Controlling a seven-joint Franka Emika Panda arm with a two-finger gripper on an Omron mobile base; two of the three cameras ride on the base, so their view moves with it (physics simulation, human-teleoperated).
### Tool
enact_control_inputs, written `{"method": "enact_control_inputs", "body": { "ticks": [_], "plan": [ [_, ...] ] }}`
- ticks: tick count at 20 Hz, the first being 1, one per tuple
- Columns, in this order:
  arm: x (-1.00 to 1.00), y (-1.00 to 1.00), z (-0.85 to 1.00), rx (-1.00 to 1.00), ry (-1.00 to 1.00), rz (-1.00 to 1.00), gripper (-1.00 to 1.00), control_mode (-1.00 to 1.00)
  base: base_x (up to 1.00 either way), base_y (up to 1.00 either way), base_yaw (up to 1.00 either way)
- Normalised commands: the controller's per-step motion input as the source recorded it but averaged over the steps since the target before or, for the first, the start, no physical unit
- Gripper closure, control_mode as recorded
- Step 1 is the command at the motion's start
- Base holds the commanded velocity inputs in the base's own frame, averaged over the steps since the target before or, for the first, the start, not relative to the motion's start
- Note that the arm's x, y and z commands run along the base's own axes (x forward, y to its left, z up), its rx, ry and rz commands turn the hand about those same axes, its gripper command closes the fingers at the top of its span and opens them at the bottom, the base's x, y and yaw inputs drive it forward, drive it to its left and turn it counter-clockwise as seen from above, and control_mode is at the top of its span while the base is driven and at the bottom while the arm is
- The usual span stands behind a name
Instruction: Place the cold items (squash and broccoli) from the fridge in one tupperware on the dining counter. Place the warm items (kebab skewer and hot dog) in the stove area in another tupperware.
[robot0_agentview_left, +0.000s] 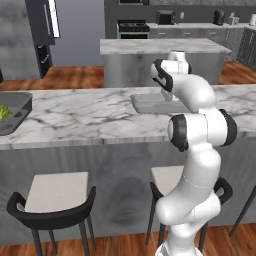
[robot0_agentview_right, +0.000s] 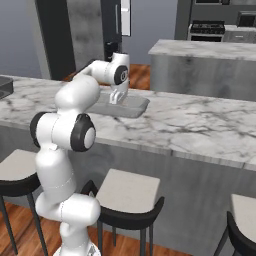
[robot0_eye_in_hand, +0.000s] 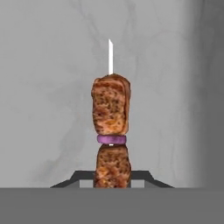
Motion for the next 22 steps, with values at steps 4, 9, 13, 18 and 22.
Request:
{"method": "enact_control_inputs", "body": {
  "ticks": [4, 9, 13, 18, 22],
  "plan": [
    [-0.16, -0.10, -0.01, 0.00, -0.11, 0.00, -1.00, -1.00, 0.00, 0.00, 0.00],
    [-0.25, -0.15, 0.00, 0.00, -0.13, 0.00, -1.00, -1.00, 0.00, 0.00, 0.00],
    [-0.32, -0.03, 0.24, 0.00, -0.09, 0.00, -1.00, -1.00, 0.00, 0.00, 0.00],
    [-0.55, 0.01, 0.80, -0.02, -0.05, 0.00, -1.00, -1.00, 0.00, 0.00, 0.00],
    [-0.72, 0.08, 0.81, 0.00, -0.01, -0.05, -1.00, -1.00, 0.00, 0.00, 0.00]
  ]
}}
